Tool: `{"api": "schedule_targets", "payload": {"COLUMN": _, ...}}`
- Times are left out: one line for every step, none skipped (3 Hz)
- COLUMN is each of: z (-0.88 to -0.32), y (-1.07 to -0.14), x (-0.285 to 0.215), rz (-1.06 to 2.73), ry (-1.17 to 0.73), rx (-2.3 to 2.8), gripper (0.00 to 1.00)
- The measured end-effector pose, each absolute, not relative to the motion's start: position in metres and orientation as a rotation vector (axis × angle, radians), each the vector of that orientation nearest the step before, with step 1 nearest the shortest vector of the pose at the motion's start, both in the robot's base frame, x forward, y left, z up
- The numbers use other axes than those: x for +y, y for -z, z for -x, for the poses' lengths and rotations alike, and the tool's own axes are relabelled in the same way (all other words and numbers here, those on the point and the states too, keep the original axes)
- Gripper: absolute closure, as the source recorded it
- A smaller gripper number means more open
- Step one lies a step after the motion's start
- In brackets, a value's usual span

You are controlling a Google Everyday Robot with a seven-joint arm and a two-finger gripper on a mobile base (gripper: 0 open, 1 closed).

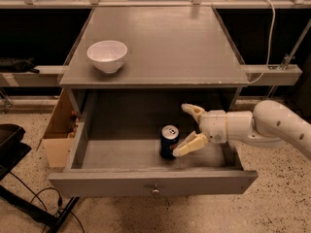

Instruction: Pick pepsi can from top drawer and place on counter

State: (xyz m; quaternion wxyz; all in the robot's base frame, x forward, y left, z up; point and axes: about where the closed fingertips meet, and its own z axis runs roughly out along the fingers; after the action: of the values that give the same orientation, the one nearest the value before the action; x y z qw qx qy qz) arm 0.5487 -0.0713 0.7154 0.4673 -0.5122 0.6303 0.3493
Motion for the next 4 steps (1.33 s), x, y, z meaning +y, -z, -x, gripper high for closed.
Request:
{"api": "schedule_targets", "payload": {"z": -0.552, "y": -0.692, "x": -0.053, "rz": 1.321, "ry": -0.808, "rx": 1.496, "gripper": 0.0}}
{"api": "schedule_targets", "payload": {"z": -0.556, "y": -0.67, "x": -0.037, "rz": 1.383, "ry": -0.792, "rx": 1.481, "gripper": 0.16}}
{"api": "schedule_targets", "payload": {"z": -0.558, "y": -0.66, "x": -0.023, "rz": 1.42, "ry": -0.802, "rx": 1.479, "gripper": 0.39}}
{"api": "schedule_targets", "payload": {"z": -0.554, "y": -0.672, "x": -0.02, "rz": 1.448, "ry": -0.782, "rx": 1.495, "gripper": 0.63}}
